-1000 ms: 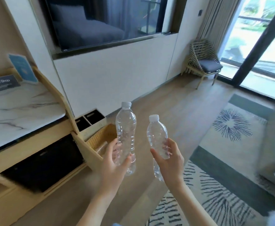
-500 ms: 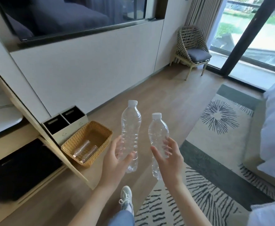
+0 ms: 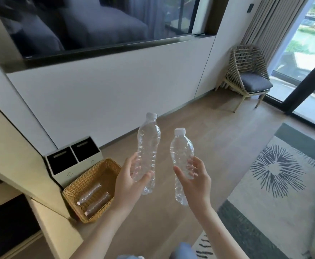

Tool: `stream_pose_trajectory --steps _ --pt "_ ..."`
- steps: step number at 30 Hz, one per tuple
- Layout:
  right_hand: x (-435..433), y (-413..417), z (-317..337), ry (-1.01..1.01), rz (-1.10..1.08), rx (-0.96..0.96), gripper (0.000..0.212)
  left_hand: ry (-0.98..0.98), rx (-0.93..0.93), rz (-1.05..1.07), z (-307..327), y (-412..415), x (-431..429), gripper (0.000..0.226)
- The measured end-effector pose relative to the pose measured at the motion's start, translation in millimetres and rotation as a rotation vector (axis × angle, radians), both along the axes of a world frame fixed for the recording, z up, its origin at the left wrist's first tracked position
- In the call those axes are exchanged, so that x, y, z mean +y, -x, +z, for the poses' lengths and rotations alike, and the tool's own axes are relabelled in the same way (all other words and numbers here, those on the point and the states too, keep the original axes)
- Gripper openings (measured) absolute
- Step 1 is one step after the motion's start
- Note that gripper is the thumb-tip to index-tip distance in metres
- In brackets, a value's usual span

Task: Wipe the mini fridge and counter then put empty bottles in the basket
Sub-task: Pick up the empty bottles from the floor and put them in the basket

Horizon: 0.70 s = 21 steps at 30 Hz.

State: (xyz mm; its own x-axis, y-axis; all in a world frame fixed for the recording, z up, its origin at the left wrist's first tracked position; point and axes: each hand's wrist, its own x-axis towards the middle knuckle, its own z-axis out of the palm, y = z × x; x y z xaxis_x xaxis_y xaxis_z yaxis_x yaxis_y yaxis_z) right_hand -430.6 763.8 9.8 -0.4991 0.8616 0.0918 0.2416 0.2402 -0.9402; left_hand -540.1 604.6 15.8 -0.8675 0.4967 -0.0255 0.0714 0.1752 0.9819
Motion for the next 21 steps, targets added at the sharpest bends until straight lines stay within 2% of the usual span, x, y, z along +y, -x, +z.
stream_pose_trajectory --steps 7,15,21 --pt "93.1 112.7 -24.8 0.021 0.191 -0.028 0.051 0.029 -0.048 0.198 -25.6 68.8 66.9 0.061" --pt "194.6 279.2 -41.4 0.043 0.624 -0.139 0.048 0.053 -0.114 0.586 -42.9 147.3 157.1 0.064" --pt "201.5 379.8 -37.4 0.016 0.974 -0.193 0.038 -0.015 -0.227 0.905 -40.4 174.6 179.8 0.072"
